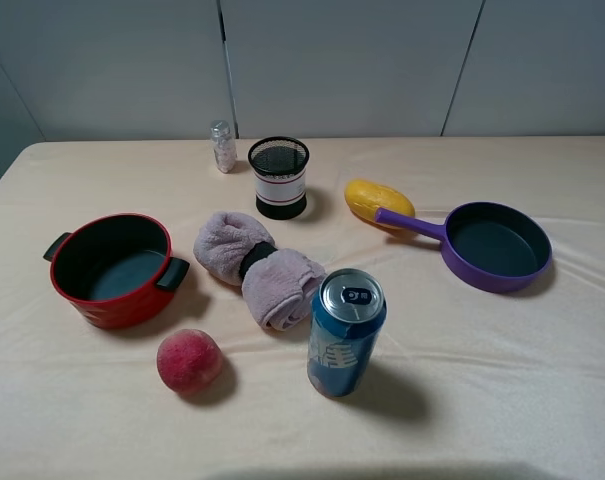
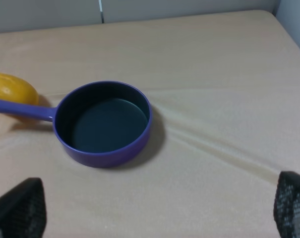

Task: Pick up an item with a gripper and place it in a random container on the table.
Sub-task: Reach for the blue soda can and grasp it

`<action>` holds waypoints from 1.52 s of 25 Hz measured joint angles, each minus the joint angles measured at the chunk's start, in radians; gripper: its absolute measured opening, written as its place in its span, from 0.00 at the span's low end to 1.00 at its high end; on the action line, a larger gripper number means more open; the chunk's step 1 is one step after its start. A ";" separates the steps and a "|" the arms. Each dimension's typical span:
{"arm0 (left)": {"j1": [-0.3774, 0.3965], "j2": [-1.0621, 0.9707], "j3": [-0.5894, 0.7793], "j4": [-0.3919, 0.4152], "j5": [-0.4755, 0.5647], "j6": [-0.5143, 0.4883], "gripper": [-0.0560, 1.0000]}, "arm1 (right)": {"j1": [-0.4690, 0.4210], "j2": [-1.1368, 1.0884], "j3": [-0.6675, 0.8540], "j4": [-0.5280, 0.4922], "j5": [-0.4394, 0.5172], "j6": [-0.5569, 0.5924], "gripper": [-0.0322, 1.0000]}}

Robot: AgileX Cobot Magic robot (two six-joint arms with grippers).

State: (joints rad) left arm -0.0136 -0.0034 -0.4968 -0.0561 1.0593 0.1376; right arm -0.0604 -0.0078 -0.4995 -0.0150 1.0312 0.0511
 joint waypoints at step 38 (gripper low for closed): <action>0.000 0.000 0.000 0.000 0.000 0.000 0.99 | 0.000 0.000 0.000 0.069 0.000 -0.082 0.70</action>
State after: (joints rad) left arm -0.0136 -0.0034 -0.4968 -0.0561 1.0593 0.1376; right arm -0.0604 -0.0078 -0.4995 0.0545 1.0312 -0.0313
